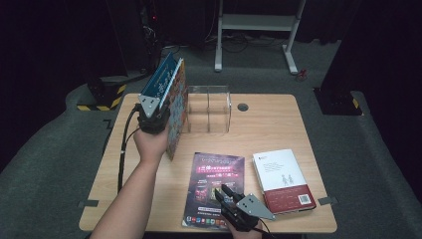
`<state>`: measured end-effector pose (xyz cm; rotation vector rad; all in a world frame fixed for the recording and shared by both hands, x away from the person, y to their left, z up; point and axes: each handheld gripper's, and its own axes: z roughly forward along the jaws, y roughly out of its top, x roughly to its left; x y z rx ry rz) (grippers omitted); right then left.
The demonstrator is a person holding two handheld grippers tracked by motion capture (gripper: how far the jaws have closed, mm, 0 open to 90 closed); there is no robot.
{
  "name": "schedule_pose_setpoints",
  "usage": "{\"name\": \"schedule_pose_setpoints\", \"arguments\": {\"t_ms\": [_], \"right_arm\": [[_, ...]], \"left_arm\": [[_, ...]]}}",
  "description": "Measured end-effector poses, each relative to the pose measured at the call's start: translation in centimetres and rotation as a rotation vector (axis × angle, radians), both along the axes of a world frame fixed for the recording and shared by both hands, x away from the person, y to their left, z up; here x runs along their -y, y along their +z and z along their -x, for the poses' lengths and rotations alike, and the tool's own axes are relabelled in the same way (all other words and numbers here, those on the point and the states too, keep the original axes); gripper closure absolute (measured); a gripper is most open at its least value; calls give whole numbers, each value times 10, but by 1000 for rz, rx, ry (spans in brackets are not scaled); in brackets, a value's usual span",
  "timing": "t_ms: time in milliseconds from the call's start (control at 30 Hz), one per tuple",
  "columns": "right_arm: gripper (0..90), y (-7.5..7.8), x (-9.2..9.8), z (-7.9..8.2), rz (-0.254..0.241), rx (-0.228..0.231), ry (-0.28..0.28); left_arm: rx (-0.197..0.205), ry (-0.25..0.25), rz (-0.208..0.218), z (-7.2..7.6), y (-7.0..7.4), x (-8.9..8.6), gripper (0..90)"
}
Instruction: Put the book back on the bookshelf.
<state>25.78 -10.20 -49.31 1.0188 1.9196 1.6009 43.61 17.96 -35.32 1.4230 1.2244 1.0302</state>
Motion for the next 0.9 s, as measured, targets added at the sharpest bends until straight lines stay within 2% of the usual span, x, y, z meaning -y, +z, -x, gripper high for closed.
{"name": "schedule_pose_setpoints", "arguments": {"t_ms": [100,333,567,900], "right_arm": [[673,0,0,0,0,2,2],[673,0,0,0,-1,1,3],[672,0,-1,0,1,-1,5],[672,0,-1,0,3,0,9]], "left_arm": [[6,-8,-19,2,-1,1,795],[13,0,-18,5,-4,-2,781],[25,-10,-38,7,-10,-6,669],[43,-25,-81,14,-14,-8,607]]}}
